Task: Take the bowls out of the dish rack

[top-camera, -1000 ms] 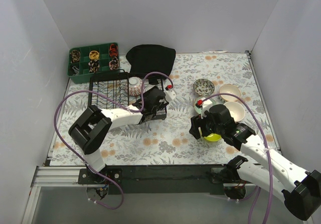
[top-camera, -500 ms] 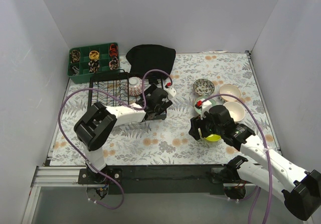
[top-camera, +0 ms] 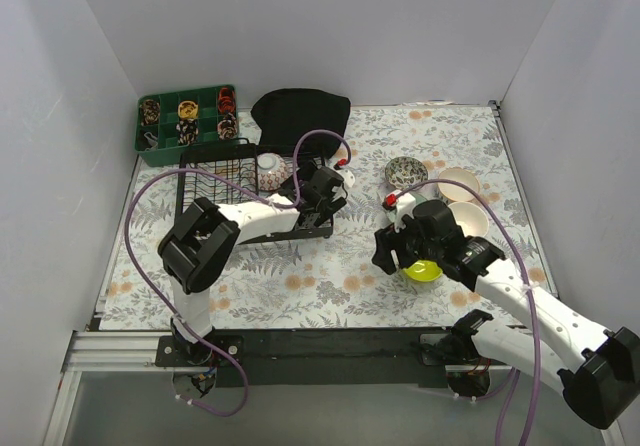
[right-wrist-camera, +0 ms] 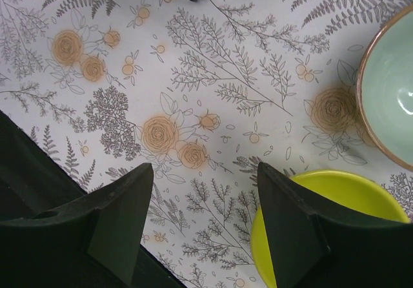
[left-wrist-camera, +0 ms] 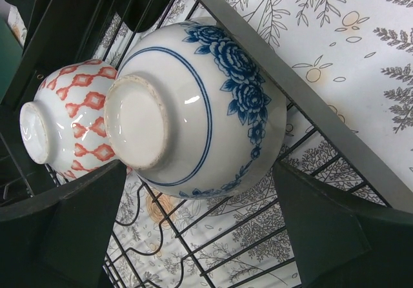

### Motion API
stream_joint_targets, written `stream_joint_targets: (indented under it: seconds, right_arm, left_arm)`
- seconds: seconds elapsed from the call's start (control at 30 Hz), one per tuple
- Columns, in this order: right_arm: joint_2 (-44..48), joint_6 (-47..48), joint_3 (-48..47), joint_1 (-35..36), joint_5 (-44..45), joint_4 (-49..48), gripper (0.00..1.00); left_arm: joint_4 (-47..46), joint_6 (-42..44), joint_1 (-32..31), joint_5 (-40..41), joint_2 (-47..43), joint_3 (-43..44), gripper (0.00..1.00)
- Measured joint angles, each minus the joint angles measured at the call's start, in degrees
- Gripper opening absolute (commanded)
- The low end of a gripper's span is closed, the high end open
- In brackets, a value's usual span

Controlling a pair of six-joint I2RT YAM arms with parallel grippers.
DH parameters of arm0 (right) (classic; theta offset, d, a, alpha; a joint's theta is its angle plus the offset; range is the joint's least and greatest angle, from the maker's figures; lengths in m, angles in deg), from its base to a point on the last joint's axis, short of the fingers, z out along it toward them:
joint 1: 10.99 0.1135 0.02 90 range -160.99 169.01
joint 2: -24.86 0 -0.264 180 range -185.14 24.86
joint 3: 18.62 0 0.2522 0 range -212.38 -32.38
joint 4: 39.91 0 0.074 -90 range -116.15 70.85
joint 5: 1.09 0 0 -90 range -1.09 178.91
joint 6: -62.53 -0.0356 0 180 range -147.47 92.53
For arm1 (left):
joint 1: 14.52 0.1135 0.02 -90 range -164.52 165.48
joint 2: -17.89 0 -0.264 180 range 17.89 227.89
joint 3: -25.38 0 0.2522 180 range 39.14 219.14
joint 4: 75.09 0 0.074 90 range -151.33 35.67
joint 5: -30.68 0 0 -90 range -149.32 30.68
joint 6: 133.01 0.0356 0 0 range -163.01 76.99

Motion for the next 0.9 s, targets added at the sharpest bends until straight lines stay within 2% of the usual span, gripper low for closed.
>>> stream_joint_targets:
  seconds: [0.27, 0.57, 0.9]
  right_arm:
    - [-5.11, 1.66, -5.75, 0.00, -3.54, 0.46, 0.74]
    - [-12.55, 3.54, -10.78, 0.00, -6.16, 1.22, 0.74]
    - [-15.26, 5.16, -12.59, 0.00, -6.14, 0.79, 0.73]
  left_arm:
    - [1.88, -0.04, -0.13, 1.22, 2.01, 2.89, 0.98]
    - [0.04, -2.19, -1.09, 6.05, 2.80, 2.23, 0.98]
    - [-2.29, -4.74, -2.23, 10.60, 2.64, 0.57, 0.88]
